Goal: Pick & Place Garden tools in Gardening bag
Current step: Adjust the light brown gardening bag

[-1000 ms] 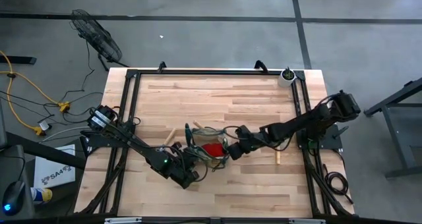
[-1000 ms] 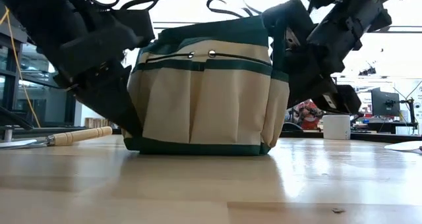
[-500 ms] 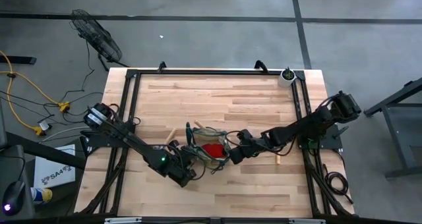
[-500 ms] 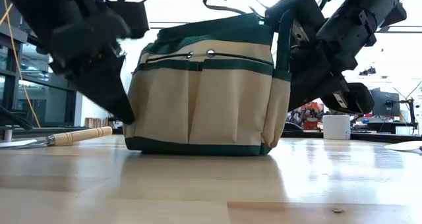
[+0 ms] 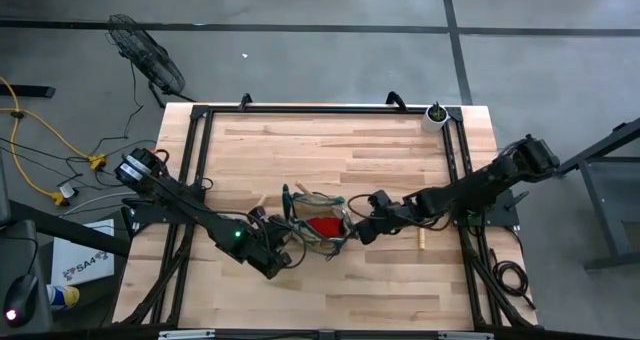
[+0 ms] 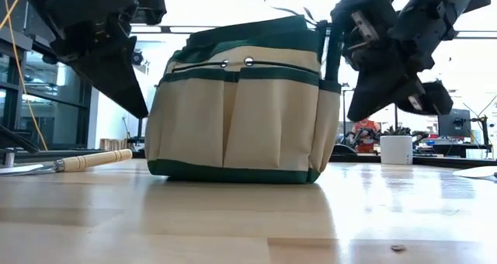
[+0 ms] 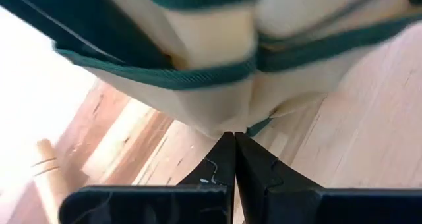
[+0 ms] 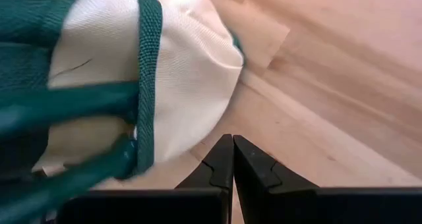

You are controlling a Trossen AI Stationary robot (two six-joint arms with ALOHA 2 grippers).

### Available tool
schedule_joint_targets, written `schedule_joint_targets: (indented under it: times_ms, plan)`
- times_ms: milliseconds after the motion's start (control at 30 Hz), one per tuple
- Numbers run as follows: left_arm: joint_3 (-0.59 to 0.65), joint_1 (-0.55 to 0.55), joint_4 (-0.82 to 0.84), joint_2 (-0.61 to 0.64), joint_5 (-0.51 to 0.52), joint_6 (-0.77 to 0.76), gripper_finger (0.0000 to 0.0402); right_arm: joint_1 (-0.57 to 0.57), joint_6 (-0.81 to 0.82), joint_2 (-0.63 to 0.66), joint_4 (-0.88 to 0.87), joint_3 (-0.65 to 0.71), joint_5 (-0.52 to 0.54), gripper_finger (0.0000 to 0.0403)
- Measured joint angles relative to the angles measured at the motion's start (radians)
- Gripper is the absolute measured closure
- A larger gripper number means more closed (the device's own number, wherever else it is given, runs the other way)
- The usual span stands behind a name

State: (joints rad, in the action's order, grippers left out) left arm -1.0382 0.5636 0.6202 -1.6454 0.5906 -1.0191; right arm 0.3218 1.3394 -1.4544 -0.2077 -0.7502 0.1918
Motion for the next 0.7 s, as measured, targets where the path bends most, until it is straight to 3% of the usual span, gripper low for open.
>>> schedule_joint_targets:
  times_ms: [333, 533, 700]
  plan:
    - [0.0, 0.014, 0.074, 0.043, -0.017, -0.004, 0.0402, 0.0, -0.03, 0.196, -0.157, 0.0, 0.075, 0.0401]
    - [-0.001, 0.033, 0.141, 0.053, -0.046, -0.02, 0.0402, 0.02, -0.111, 0.31, -0.163, 0.0, 0.085, 0.0401]
    - [-0.002, 0.064, 0.206, 0.088, -0.049, -0.07, 0.0402, 0.089, -0.177, 0.384, -0.148, 0.0, 0.174, 0.0401]
